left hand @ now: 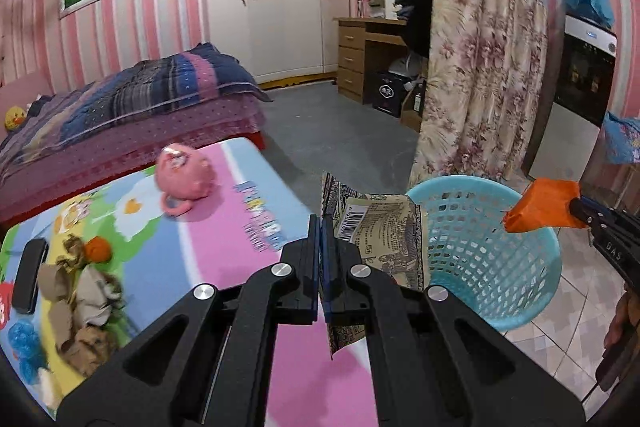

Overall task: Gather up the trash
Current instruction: 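Carry both items to the blue basket while the left gripper releases the wrapper inside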

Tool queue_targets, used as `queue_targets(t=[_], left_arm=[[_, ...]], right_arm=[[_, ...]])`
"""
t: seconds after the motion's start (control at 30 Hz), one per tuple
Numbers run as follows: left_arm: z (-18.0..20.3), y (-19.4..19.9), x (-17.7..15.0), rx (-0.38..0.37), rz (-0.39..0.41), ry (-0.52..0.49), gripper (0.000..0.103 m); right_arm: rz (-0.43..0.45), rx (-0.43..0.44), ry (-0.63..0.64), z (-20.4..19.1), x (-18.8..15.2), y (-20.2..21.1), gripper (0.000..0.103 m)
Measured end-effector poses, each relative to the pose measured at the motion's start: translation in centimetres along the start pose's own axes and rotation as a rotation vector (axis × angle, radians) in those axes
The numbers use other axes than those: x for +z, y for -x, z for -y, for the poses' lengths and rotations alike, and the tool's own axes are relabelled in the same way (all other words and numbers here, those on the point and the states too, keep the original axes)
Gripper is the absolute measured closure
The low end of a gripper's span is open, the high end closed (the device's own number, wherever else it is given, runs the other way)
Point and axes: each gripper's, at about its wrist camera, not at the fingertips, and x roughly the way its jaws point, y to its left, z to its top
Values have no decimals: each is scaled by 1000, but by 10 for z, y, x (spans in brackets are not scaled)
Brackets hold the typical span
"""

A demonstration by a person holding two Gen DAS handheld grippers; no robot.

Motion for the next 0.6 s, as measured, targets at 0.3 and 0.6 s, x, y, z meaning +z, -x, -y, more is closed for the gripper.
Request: queue_targets(t=[0.3, 0.6], left_arm=[[52, -44, 8, -24, -23, -56, 103], [81, -84, 11, -54, -60, -88, 103]], right_arm=[[-27, -5, -23, 24, -12, -31, 87], [-47, -1, -12, 31, -19, -43, 87]])
